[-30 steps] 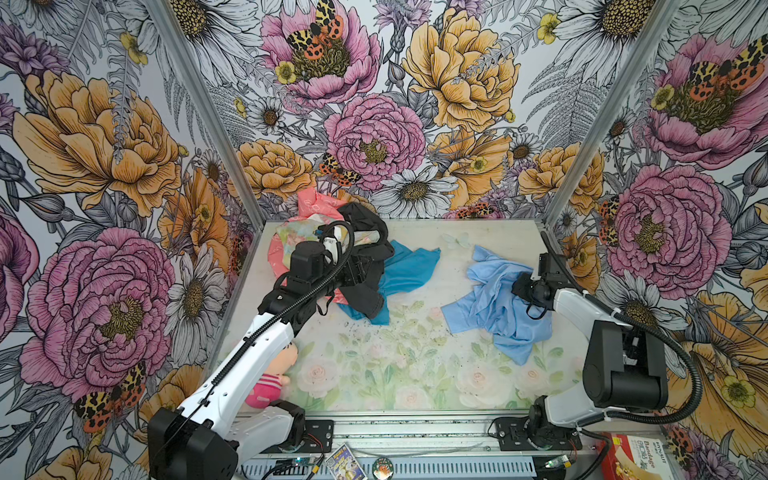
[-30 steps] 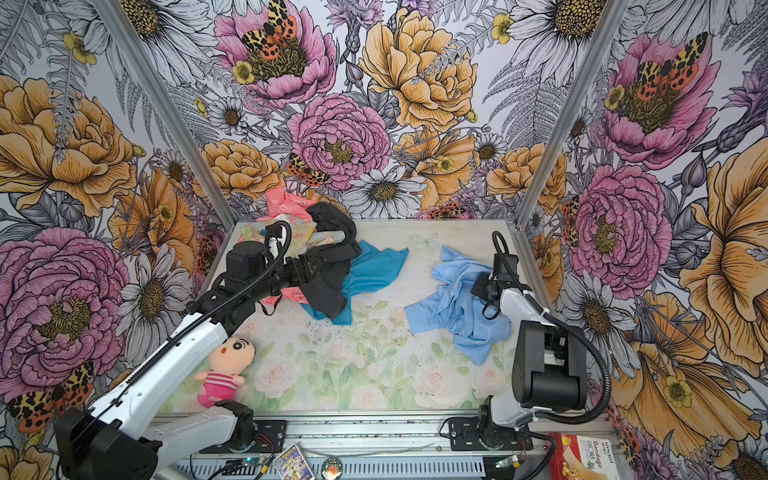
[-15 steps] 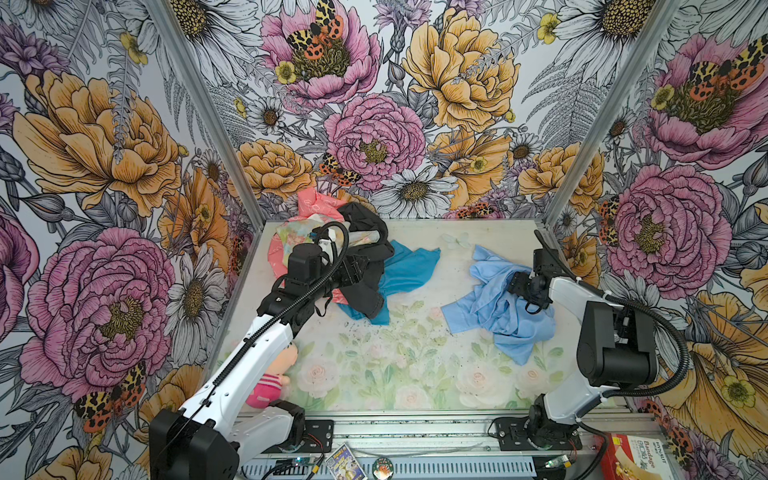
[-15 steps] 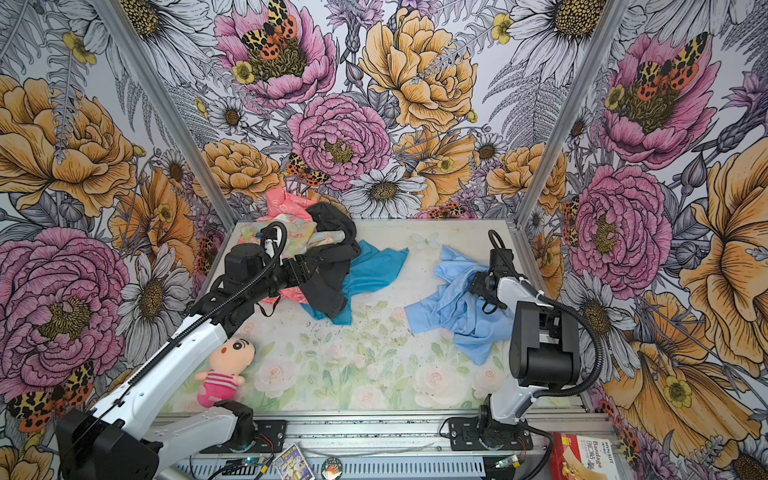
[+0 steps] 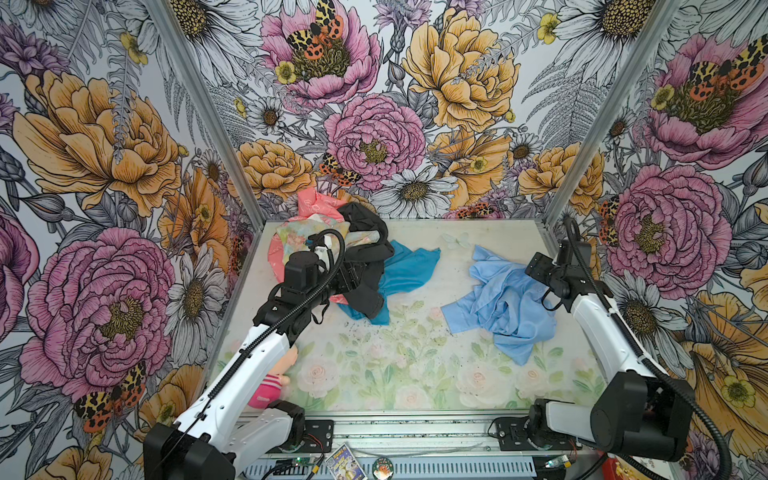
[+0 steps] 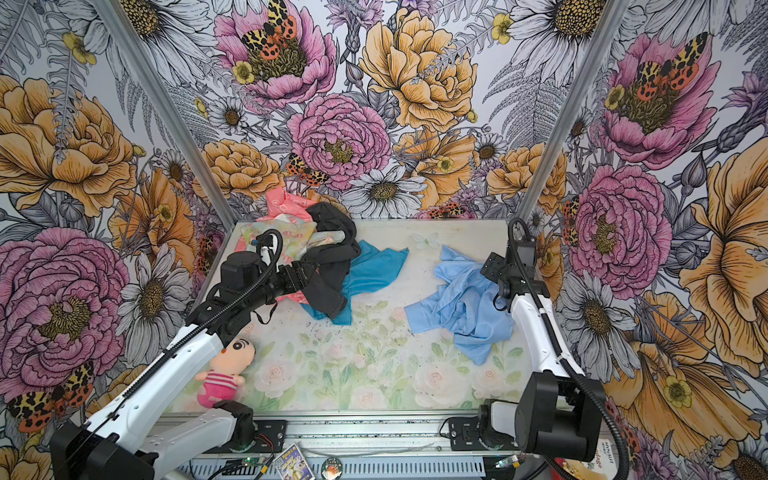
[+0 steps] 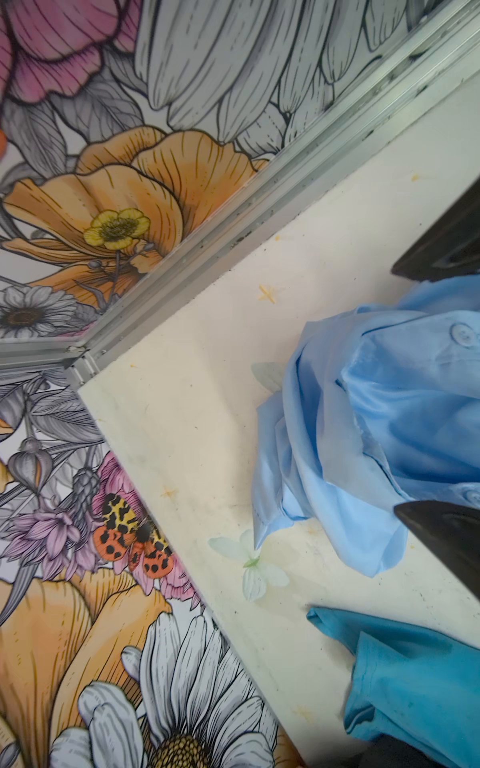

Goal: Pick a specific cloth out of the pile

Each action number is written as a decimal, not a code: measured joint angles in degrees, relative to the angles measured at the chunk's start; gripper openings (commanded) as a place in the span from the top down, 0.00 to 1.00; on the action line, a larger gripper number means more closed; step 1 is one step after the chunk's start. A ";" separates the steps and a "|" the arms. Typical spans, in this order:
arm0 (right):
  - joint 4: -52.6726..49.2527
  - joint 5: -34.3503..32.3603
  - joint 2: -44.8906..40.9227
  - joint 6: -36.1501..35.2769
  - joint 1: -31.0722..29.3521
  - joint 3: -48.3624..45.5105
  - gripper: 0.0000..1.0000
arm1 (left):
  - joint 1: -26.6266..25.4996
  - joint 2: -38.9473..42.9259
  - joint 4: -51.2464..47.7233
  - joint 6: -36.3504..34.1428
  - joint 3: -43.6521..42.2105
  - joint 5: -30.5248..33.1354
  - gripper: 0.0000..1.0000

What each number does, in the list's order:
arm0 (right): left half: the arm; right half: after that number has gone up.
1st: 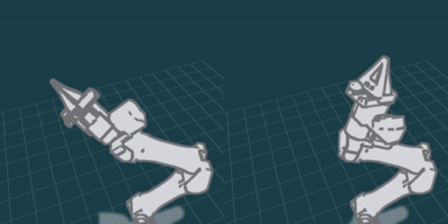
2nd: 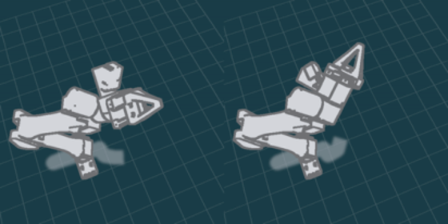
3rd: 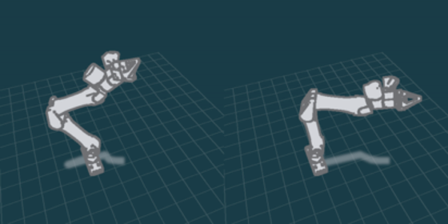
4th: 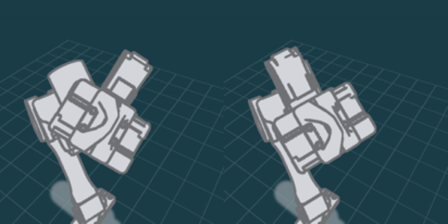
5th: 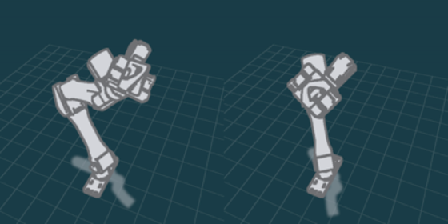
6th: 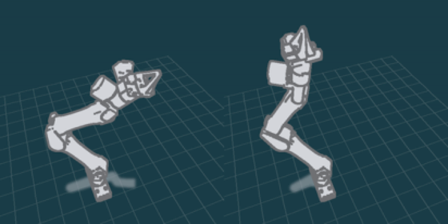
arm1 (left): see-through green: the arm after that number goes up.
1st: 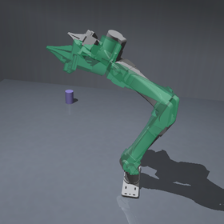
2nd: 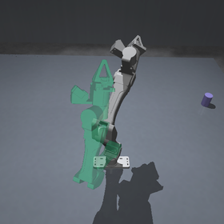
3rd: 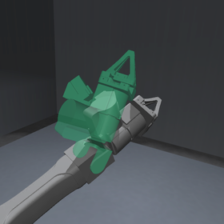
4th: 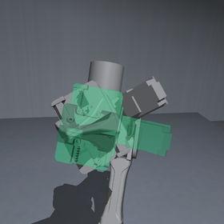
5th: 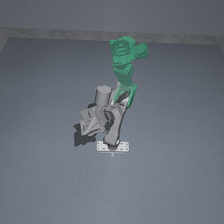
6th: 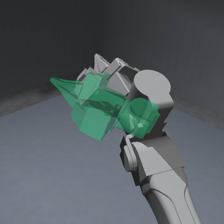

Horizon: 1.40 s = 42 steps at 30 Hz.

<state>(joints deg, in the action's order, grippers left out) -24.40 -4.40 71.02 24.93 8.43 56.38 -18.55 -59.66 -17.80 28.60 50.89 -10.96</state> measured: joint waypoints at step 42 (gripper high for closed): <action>6.34 7.74 20.31 0.85 -10.71 -8.66 0.19 | 11.02 1.97 -4.31 -5.60 -1.07 6.84 0.18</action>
<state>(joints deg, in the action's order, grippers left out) -18.06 3.33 91.33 25.78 -2.28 47.72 -7.53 -57.69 -22.11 23.00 49.82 -4.12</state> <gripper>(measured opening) 0.806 0.816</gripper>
